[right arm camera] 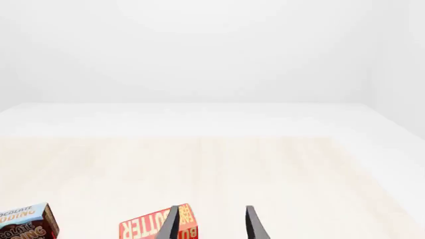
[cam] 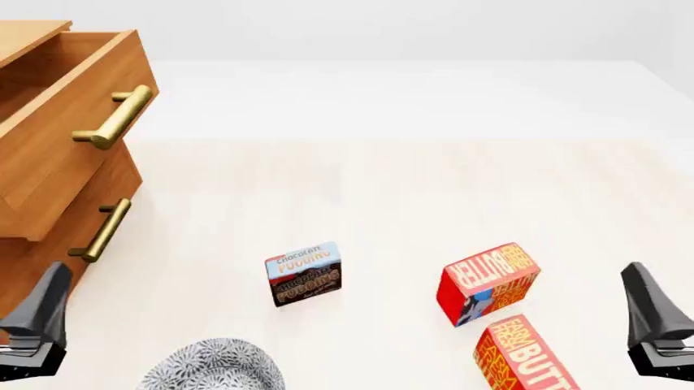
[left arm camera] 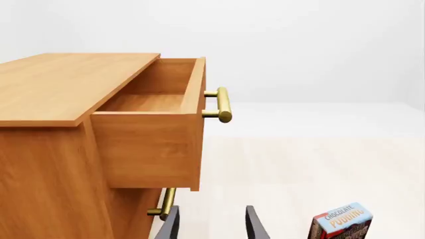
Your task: Put the chocolate pudding in the top drawer of the cabinet and close it.
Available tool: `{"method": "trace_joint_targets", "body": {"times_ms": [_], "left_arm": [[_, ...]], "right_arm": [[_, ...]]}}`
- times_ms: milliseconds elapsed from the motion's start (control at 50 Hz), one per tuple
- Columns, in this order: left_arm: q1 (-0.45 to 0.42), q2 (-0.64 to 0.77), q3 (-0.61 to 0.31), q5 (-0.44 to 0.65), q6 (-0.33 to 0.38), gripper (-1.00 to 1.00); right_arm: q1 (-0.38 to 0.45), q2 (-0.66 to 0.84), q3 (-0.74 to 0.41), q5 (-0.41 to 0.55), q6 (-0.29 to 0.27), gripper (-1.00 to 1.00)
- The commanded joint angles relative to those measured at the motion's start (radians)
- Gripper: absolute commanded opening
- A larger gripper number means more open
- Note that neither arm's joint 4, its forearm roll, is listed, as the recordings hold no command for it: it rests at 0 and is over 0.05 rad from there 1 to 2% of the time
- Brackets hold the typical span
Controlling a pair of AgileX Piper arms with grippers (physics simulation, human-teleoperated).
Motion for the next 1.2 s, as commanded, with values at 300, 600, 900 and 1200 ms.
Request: {"method": "trace_joint_targets", "body": {"times_ms": [300,600,900,1200], "left_arm": [[-0.017,0.012,-0.032,0.027,0.015,1.00],[-0.015,0.005,-0.111,0.108,0.030,1.00],[-0.043,0.034,-0.200,0.190,0.080,1.00],[-0.064,0.064,-0.278,0.234,0.109,1.00]], "right_arm": [[0.001,0.000,-0.002,0.000,-0.005,1.00],[0.001,0.000,-0.001,0.000,-0.005,1.00],[0.001,0.000,-0.001,0.000,-0.005,1.00],[0.001,0.000,-0.001,0.000,-0.005,1.00]]}}
